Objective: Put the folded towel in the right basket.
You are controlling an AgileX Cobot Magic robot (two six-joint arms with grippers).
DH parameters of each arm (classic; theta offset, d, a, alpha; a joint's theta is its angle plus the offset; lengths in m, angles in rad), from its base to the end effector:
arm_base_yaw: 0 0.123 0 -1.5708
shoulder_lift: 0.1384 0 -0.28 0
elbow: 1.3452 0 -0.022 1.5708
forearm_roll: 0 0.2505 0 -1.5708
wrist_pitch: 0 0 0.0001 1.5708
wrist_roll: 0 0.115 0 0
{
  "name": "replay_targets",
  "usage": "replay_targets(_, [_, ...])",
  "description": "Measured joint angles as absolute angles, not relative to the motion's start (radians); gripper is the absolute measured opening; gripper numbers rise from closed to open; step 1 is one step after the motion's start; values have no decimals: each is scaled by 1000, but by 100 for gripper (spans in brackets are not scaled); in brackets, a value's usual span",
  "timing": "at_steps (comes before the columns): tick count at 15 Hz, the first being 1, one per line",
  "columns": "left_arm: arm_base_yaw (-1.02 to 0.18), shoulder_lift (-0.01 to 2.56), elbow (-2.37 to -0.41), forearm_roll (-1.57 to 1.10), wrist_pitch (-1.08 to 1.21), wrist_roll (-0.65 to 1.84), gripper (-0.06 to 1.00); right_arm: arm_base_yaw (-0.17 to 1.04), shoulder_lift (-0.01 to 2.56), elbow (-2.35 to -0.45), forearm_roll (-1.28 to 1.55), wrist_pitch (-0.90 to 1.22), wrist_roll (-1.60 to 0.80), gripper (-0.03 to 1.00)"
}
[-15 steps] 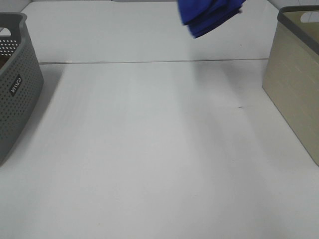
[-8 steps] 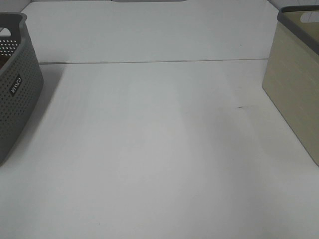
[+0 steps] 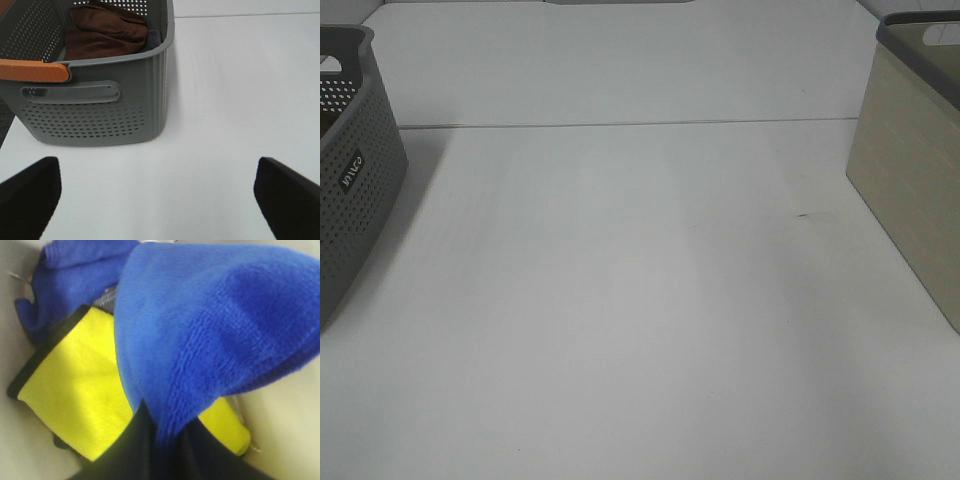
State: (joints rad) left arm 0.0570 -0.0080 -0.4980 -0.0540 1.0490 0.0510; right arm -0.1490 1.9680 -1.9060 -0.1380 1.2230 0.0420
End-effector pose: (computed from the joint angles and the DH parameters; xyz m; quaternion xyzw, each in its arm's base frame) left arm 0.0212 -0.0042 0.2671 -0.0016 0.8483 0.0016 0.5296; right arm 0.4275 -0.0792 0.2860 0.0825 0.9769 -0.0778 0.1811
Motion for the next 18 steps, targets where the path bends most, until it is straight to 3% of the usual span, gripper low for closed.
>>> replay_targets(1, [57, -8, -498, -54, 1049, 51, 97, -149, 1979, -1894, -119, 1222, 51, 9])
replay_targets(2, [57, -8, -498, -54, 1049, 51, 97, -149, 1987, -1891, -94, 1221, 67, 15])
replay_targets(3, [57, -8, -498, -54, 1049, 51, 97, -149, 1993, -1891, -79, 1221, 75, 36])
replay_targets(4, [57, -8, -498, -54, 1049, 51, 97, -148, 1996, -1891, -70, 1221, 76, 75])
replay_targets(7, [57, -8, -498, -52, 1049, 51, 97, -148, 1996, -1891, -70, 1221, 76, 96])
replay_targets(14, [57, -8, -498, -51, 1049, 51, 97, -126, 1864, -2026, 156, 1221, 13, 98])
replay_targets(18, [57, -8, -498, -51, 1049, 51, 97, 18, 1822, -2032, 83, 1222, 45, 98])
